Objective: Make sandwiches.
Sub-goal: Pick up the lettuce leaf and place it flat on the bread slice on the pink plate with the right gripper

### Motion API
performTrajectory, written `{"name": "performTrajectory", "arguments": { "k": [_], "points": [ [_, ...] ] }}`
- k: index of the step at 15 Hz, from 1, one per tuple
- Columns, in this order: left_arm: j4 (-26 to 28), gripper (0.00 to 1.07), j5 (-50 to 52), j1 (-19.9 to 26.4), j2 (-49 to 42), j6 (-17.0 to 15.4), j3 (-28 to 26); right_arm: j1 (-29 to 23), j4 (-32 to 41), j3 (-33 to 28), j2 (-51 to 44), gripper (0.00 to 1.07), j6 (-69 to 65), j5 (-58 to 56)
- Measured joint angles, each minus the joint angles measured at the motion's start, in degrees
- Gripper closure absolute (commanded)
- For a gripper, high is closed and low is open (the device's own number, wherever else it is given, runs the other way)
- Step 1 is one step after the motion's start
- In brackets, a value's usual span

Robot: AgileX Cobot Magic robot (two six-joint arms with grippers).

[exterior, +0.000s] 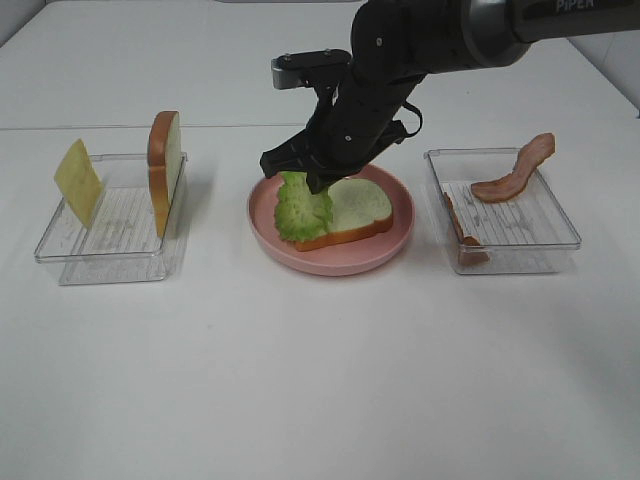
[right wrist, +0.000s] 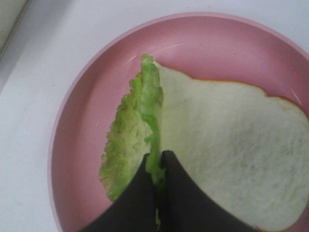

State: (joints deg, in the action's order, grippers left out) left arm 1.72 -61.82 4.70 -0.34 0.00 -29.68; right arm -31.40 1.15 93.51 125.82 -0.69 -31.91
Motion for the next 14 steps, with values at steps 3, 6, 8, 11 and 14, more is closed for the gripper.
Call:
{"name": "performTrajectory", "arguments": {
  "k": [3, 6, 8, 11, 14],
  "points": [
    [0.0, 0.07, 0.0, 0.0, 0.0, 0.0, 0.0, 0.0, -3.6, 0.0, 0.0, 1.07, 0.0, 0.2],
    [0.0, 0.07, 0.0, 0.0, 0.0, 0.0, 0.0, 0.0, -7.8, 0.0, 0.0, 1.07, 0.0, 0.3],
    [0.0, 0.07, 0.0, 0.0, 0.0, 0.0, 0.0, 0.0, -8.1, 0.0, 0.0, 1.02, 0.0, 0.3],
    [0.0, 0.07, 0.0, 0.0, 0.0, 0.0, 0.0, 0.0, -8.0, 0.0, 0.0, 0.34, 0.0, 0.3],
    [0.0, 0.07, 0.0, 0.0, 0.0, 0.0, 0.0, 0.0, -8.5, 0.0, 0.0, 0.09, 0.0, 0.2]
  ]
}}
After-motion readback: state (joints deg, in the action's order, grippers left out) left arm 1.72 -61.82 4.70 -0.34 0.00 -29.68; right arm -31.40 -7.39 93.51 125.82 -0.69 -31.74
